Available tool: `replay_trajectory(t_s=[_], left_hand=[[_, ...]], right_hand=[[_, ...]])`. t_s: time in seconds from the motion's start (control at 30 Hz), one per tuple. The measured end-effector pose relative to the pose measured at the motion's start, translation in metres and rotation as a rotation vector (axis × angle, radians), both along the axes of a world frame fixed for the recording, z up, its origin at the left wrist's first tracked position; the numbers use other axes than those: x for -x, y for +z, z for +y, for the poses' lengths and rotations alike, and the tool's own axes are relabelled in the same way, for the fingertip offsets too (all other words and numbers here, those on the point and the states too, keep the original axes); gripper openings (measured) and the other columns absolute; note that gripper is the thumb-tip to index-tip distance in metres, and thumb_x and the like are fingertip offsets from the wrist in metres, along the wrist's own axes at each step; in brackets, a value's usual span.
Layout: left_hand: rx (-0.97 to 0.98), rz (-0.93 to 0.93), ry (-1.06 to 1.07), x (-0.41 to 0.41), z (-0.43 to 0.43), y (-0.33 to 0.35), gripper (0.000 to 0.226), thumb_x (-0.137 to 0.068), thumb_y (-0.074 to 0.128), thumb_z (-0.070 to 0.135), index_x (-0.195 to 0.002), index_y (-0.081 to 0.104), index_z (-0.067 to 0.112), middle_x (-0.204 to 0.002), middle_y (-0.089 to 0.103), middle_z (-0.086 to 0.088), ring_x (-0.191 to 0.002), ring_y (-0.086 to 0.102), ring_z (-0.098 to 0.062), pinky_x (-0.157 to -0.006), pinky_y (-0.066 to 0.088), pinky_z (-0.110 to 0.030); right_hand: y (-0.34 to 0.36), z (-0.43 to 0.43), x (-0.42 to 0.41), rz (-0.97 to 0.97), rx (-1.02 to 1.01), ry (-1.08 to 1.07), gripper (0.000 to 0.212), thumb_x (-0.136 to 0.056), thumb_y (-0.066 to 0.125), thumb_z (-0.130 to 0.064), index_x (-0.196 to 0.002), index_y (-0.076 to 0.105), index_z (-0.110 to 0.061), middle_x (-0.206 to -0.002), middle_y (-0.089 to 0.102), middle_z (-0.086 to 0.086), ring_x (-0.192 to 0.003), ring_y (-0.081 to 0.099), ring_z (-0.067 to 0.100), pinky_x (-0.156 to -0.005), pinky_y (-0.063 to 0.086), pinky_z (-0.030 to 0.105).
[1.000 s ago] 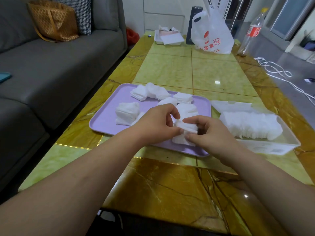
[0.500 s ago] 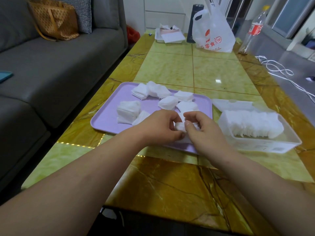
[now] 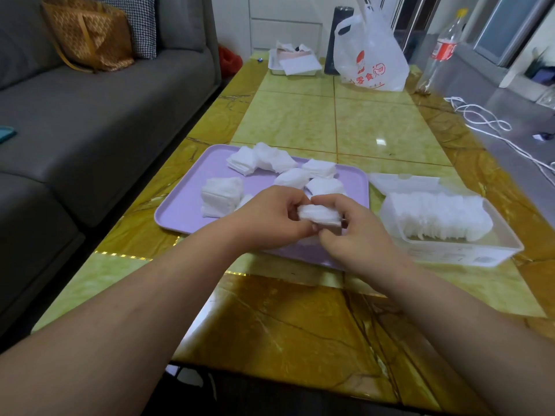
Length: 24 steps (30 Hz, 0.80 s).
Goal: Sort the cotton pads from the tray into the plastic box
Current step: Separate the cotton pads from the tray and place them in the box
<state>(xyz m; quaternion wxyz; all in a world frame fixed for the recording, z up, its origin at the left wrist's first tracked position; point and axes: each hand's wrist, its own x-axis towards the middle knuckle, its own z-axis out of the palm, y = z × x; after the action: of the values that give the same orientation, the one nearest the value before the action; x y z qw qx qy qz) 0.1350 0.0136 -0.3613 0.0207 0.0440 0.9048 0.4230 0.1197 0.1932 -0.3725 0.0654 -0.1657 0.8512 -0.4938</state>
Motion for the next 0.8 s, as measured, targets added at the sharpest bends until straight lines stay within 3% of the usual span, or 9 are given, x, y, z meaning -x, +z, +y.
replay_trajectory(t_s=[0.07, 0.2, 0.37, 0.47, 0.53, 0.67, 0.8], left_hand=[[-0.036, 0.014, -0.002, -0.001, -0.001, 0.0, 0.01, -0.086, 0.076, 0.026, -0.092, 0.07, 0.02, -0.067, 0.059, 0.009, -0.058, 0.052, -0.006, -0.06, 0.043, -0.024], [-0.065, 0.018, 0.023, 0.0, -0.003, -0.001, 0.011, -0.087, 0.074, 0.023, -0.096, 0.069, 0.024, -0.067, 0.062, 0.009, -0.057, 0.053, -0.004, -0.063, 0.044, -0.026], [-0.14, 0.005, 0.068, 0.002, 0.001, 0.006, 0.004, -0.091, 0.071, 0.019, -0.094, 0.069, 0.018, -0.073, 0.067, 0.0, -0.06, 0.058, -0.01, -0.063, 0.05, -0.031], [-0.295, -0.039, 0.112, 0.003, 0.01, 0.013, 0.002, -0.093, 0.068, 0.015, -0.094, 0.068, 0.014, -0.071, 0.065, 0.002, -0.055, 0.055, -0.01, -0.05, 0.043, -0.024], [-0.368, -0.061, 0.138, 0.005, 0.019, 0.017, 0.001, -0.092, 0.069, 0.015, -0.091, 0.068, 0.015, -0.069, 0.063, 0.004, -0.056, 0.053, -0.011, -0.052, 0.04, -0.026], [-0.425, -0.067, 0.133, 0.008, 0.049, 0.025, 0.009, -0.084, 0.069, 0.023, -0.09, 0.067, 0.016, -0.078, 0.066, -0.003, -0.066, 0.058, -0.016, -0.057, 0.042, -0.031], [-0.478, -0.055, 0.061, 0.008, 0.082, 0.027, 0.007, -0.098, 0.062, 0.015, -0.103, 0.062, 0.011, -0.082, 0.07, -0.005, -0.064, 0.069, -0.018, -0.046, 0.038, -0.026]], right_hand=[[0.0, 0.002, 0.0, 0.063, -0.003, -0.016, 0.041, -0.085, 0.064, 0.0, -0.111, 0.07, -0.032, -0.098, 0.073, -0.015, -0.085, 0.065, -0.004, -0.074, 0.049, 0.01], [-0.002, 0.004, 0.004, 0.033, 0.079, -0.067, 0.028, -0.083, 0.069, -0.002, -0.101, 0.075, -0.024, -0.092, 0.076, -0.005, -0.081, 0.068, 0.012, -0.079, 0.056, 0.032], [0.007, 0.005, 0.005, -0.023, 0.246, -0.125, 0.026, -0.085, 0.076, -0.009, -0.105, 0.072, -0.026, -0.094, 0.077, -0.002, -0.088, 0.072, 0.013, -0.082, 0.058, 0.031], [0.017, 0.011, 0.006, -0.084, 0.351, -0.152, 0.018, -0.089, 0.075, -0.011, -0.106, 0.074, -0.019, -0.094, 0.079, 0.007, -0.093, 0.076, 0.025, -0.083, 0.063, 0.038], [0.024, 0.019, 0.005, -0.116, 0.407, -0.159, 0.012, -0.092, 0.073, -0.01, -0.103, 0.075, -0.014, -0.094, 0.079, 0.011, -0.091, 0.077, 0.028, -0.078, 0.064, 0.036], [0.03, 0.045, 0.003, -0.084, 0.38, -0.193, 0.012, -0.091, 0.075, -0.016, -0.102, 0.074, -0.014, -0.094, 0.078, 0.01, -0.093, 0.075, 0.027, -0.076, 0.064, 0.036], [0.032, 0.073, 0.002, -0.009, 0.346, -0.251, 0.015, -0.088, 0.077, -0.017, -0.101, 0.071, -0.016, -0.095, 0.076, 0.011, -0.094, 0.073, 0.027, -0.077, 0.064, 0.042]])
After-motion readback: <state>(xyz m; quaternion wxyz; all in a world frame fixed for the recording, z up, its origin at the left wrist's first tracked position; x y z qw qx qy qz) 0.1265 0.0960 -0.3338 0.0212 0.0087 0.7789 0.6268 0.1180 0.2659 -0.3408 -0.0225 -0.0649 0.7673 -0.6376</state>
